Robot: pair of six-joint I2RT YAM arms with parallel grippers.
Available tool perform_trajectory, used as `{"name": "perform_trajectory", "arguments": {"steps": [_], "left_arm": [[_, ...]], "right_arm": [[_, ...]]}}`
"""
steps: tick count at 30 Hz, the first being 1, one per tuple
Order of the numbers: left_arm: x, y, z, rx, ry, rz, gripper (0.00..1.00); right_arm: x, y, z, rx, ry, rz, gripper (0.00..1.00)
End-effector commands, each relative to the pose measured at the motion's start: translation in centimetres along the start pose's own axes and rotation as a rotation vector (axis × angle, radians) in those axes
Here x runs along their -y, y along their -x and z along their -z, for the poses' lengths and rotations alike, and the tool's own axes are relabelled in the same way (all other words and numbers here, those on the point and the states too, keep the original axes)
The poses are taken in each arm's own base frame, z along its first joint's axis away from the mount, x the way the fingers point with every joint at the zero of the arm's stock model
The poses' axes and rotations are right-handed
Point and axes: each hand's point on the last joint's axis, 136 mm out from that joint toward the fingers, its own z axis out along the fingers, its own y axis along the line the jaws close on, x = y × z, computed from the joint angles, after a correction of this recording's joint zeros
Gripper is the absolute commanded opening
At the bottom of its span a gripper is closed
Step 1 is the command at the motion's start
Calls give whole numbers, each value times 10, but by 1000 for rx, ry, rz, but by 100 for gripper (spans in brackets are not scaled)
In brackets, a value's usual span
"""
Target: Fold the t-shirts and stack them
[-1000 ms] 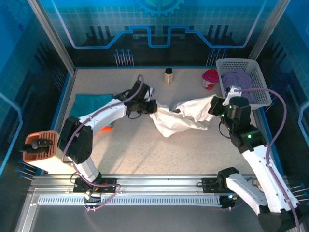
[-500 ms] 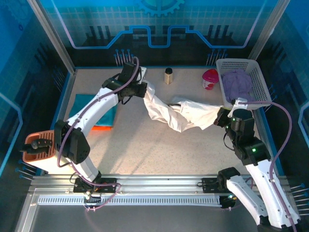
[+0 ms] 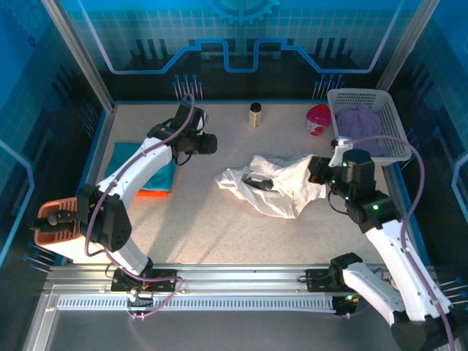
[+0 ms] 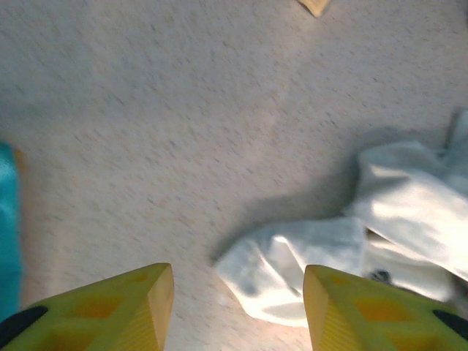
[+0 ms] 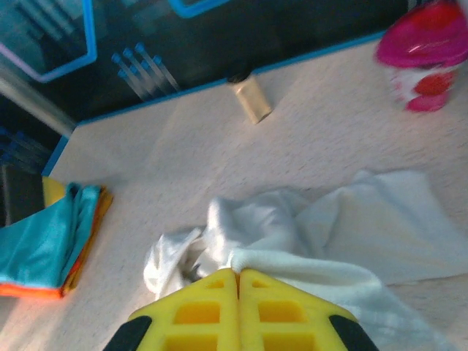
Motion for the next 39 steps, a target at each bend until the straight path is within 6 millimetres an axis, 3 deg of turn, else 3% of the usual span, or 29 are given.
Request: {"name": "perform_trajectory", "arguments": {"steps": [1,6,10,16,24,31,34,39], "left_arm": [[47,-26,16,-43,-234,162,54],[105,-67,14,-78,-402,130,57],[136,-93,-5,-90,-543,192,61],[168,-98,-19,-74,-662,217,68],[176,-99,-34,-13,-633,156,71],[170,-99,-57,9,-574,147,61],[168,-92,-61,39,-550,127,53],[162,-75,-62,92,-510,124,26]], "right_arm": [[-24,7,-10,14,28,-47,0],[-49,8,-39,15,45,-113,0],[-65,11,-59,22,27,-153,0],[-83,4,-85,33,-20,-182,0],[-98,7,-103,55,-26,-236,0],[-113,18,-102,75,37,-282,0],[-116,22,-98,86,54,-289,0],[-119,23,-95,83,76,-302,0]]}}
